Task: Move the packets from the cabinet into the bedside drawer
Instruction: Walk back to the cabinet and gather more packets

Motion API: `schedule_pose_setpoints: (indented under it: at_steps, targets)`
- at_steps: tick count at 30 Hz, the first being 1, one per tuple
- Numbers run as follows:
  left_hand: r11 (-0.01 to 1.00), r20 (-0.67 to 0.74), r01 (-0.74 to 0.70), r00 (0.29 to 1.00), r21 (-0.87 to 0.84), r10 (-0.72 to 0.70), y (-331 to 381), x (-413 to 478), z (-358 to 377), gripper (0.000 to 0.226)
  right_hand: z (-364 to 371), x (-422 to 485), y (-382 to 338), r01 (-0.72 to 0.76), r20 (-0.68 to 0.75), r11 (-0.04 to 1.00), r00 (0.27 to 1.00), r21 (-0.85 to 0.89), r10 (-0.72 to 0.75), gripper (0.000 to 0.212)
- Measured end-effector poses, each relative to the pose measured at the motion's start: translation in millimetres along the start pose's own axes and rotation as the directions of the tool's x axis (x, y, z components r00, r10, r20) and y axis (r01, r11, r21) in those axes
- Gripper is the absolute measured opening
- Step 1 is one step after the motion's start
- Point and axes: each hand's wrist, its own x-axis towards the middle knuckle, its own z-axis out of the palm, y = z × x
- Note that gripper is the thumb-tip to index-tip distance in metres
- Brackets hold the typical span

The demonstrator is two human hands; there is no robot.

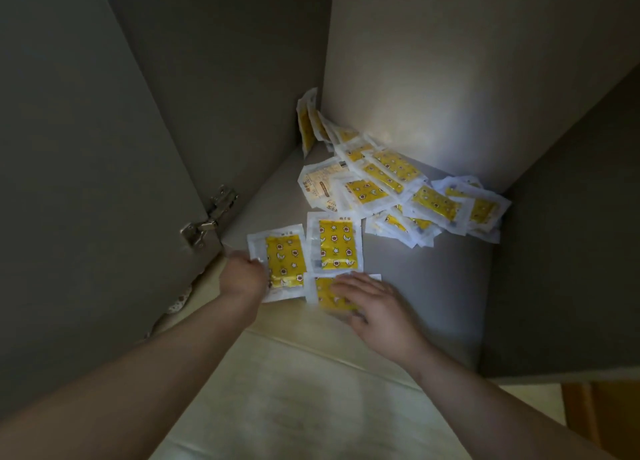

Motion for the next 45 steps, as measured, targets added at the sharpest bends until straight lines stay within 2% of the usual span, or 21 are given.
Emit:
schedule_pose_setpoints:
  at_steps: [2, 4, 7, 9, 10, 12, 13, 16, 18, 21, 25, 27, 29, 30, 31, 33, 34, 36, 39, 41, 45]
  targets:
    - [0.999, 0.030, 0.042, 0.999, -0.008, -0.042, -0.5, 0.8, -1.2, 0.025, -11.8, 8.3, -0.9, -0.134, -0.170, 0.983, 0.973, 0.124, 0.155, 0.031]
    - [0.999, 0.068, 0.035, 0.997, -0.012, -0.034, 1.5, -1.5, -2.3, 0.023, -25.5, 17.1, 2.3, -0.255, -0.424, 0.960, 0.861, 0.116, 0.280, 0.022]
    - [0.996, 0.180, 0.048, 0.983, -0.079, -0.033, 0.1, -8.8, -4.1, 0.018, -36.1, 31.3, 0.7, -0.338, -0.635, 0.941, 0.733, -0.030, 0.243, 0.034]
    - [0.980, 0.250, 0.083, 0.968, -0.182, -0.035, 1.2, -14.3, -4.1, 0.017, -41.1, 40.4, -11.2, -0.255, -0.432, 0.956, 0.886, -0.147, 0.170, 0.041]
    - [0.965, 0.266, 0.113, 0.963, -0.238, -0.047, 2.8, -15.7, -3.1, 0.017, -42.9, 42.3, -15.2, -0.180, -0.187, 0.958, 0.972, -0.221, 0.140, 0.046]
    - [0.919, 0.295, 0.205, 0.950, -0.336, -0.104, 7.0, -17.8, -2.1, 0.026, -41.5, 39.4, -17.5, -0.075, 0.199, 0.972, 0.972, -0.222, 0.120, 0.059]
    - [0.894, 0.316, 0.246, 0.940, -0.374, -0.127, 9.0, -17.9, -2.4, 0.031, -38.7, 36.5, -16.2, -0.108, 0.257, 0.979, 0.955, -0.172, 0.150, 0.071]
    - [0.880, 0.337, 0.270, 0.932, -0.391, -0.136, 10.4, -14.6, -4.9, 0.035, -26.8, 38.8, -10.7, -0.379, 0.178, 0.925, 0.908, -0.042, 0.380, 0.072]
    - [0.905, 0.300, 0.208, 0.949, -0.371, -0.096, 11.4, -13.5, -4.7, 0.031, -18.9, 47.7, -10.6, -0.484, 0.214, 0.870, 0.844, -0.094, 0.492, 0.072]
    - [0.912, 0.257, 0.113, 0.966, -0.393, -0.009, 11.3, -14.0, -4.6, 0.048, -7.6, 55.3, -17.4, -0.409, 0.343, 0.883, 0.815, -0.232, 0.468, 0.077]
    - [0.880, 0.191, 0.086, 0.982, -0.467, 0.006, -4.1, -10.5, -16.0, 0.051, 6.4, 46.4, -25.8, -0.278, 0.375, 0.949, 0.873, -0.146, 0.313, 0.070]
    - [0.864, 0.205, 0.099, 0.979, -0.495, 0.006, -10.3, -5.0, -22.4, 0.053, 6.7, 41.1, -30.3, -0.225, 0.381, 0.974, 0.898, -0.034, 0.221, 0.062]
    - [0.858, 0.218, 0.095, 0.976, -0.505, 0.020, -10.2, -1.6, -23.1, 0.060, -1.8, 39.4, -32.1, -0.308, 0.301, 0.905, 0.928, 0.294, 0.218, 0.046]
    - [0.859, 0.207, 0.086, 0.978, -0.504, 0.024, -8.3, -1.0, -21.0, 0.062, -8.3, 39.4, -28.6, -0.343, 0.214, 0.830, 0.938, 0.440, 0.274, 0.038]
    - [0.862, 0.194, 0.075, 0.981, -0.502, 0.028, -5.7, -1.6, -17.4, 0.063, -14.4, 42.2, -20.9, -0.344, 0.065, 0.818, 0.933, 0.462, 0.355, 0.034]
    - [0.864, 0.179, 0.056, 0.983, -0.501, 0.040, -1.1, -5.7, -8.8, 0.063, -28.2, 54.9, 2.6, -0.418, -0.242, 0.889, 0.857, 0.187, 0.454, 0.043]
    - [0.864, 0.178, 0.052, 0.983, -0.500, 0.043, -0.6, -8.2, -4.6, 0.063, -36.9, 61.3, 14.5, -0.515, -0.278, 0.856, 0.818, 0.034, 0.503, 0.053]
    - [0.867, 0.185, 0.056, 0.982, -0.495, 0.042, -3.4, -12.1, 2.2, 0.061, -52.6, 72.4, 38.5, -0.700, -0.117, 0.703, 0.714, -0.124, 0.690, 0.072]
    - [0.879, 0.195, 0.071, 0.980, -0.471, 0.025, -5.6, -12.8, 5.1, 0.059, -60.7, 76.2, 54.7, -0.807, 0.143, 0.578, 0.562, -0.122, 0.814, 0.083]
    - [0.875, 0.207, 0.067, 0.978, -0.480, 0.039, -4.6, -10.5, 2.2, 0.060, -49.0, 68.6, 52.1, -0.771, 0.189, 0.608, 0.579, -0.188, 0.793, 0.083]
    - [0.884, 0.224, 0.055, 0.973, -0.465, 0.057, -7.4, -4.3, -7.0, 0.060, -20.6, 33.2, 29.4, -0.614, 0.193, 0.713, 0.696, -0.339, 0.692, 0.074]
